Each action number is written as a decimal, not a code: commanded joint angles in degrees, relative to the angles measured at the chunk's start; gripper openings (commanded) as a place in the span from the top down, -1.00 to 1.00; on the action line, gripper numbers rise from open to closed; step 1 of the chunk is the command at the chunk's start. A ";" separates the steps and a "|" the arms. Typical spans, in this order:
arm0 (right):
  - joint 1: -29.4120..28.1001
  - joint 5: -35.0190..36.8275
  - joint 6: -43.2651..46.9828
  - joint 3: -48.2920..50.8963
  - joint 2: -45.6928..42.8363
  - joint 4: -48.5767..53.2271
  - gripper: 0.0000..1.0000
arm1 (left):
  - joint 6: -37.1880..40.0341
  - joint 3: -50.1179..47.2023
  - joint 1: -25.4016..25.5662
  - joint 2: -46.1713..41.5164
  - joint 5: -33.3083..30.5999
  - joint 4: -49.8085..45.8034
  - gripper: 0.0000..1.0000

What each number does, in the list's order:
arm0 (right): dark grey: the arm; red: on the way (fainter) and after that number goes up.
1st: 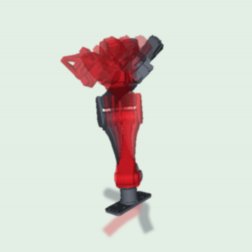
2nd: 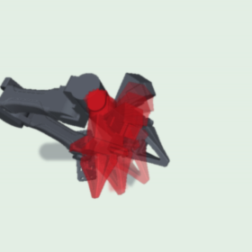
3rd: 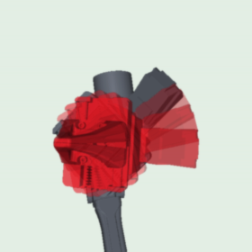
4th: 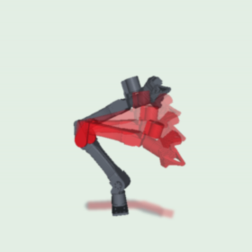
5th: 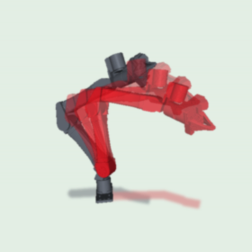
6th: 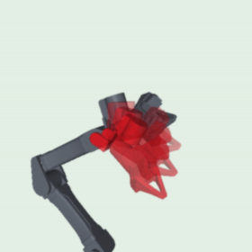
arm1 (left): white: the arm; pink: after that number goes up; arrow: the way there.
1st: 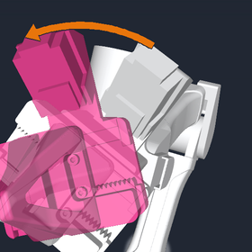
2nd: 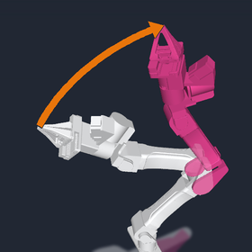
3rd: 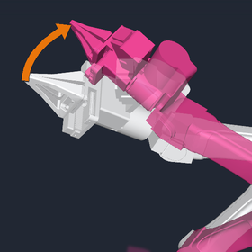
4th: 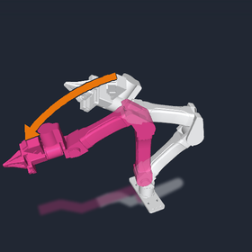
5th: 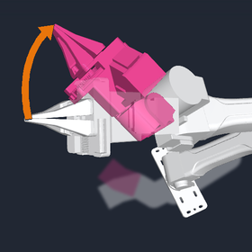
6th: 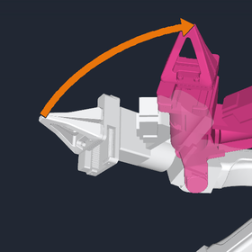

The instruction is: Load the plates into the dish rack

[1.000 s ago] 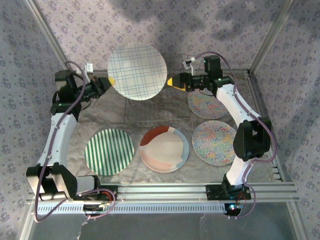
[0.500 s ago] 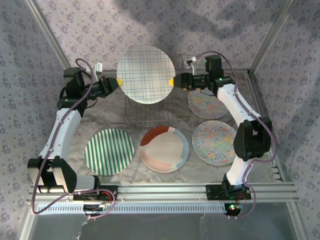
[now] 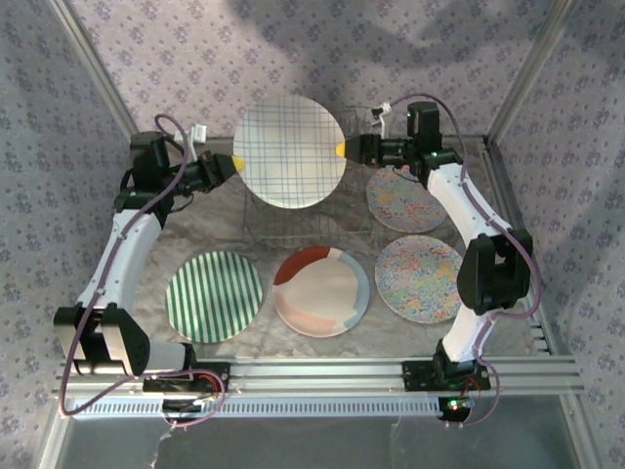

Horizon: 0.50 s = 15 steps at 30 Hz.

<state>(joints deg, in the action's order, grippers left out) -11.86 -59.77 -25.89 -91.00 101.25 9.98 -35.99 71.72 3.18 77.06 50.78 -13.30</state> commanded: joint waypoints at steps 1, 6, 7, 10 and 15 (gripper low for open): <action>0.32 -0.17 -1.40 -0.14 -1.58 -2.07 0.07 | 1.18 2.47 0.35 -0.55 1.17 1.95 1.00; 0.26 -0.17 -1.75 0.30 -1.67 -2.26 0.30 | 1.19 2.37 0.48 -0.76 1.00 1.89 1.00; 0.26 -0.32 -1.92 0.49 -1.67 -2.41 0.36 | 1.18 2.38 0.49 -0.70 1.01 1.87 1.00; 0.17 -0.81 -2.08 0.90 -1.58 -2.47 0.49 | 1.09 2.45 0.48 -0.77 1.03 1.87 1.00; 0.17 -1.77 -2.23 1.70 -1.67 -2.33 0.76 | 1.27 2.55 0.51 -0.95 0.39 1.44 1.00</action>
<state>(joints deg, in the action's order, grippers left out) -11.86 -59.44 -28.18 -89.76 101.25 8.40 -35.75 71.75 3.40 77.06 50.26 -13.56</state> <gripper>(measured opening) 0.143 0.054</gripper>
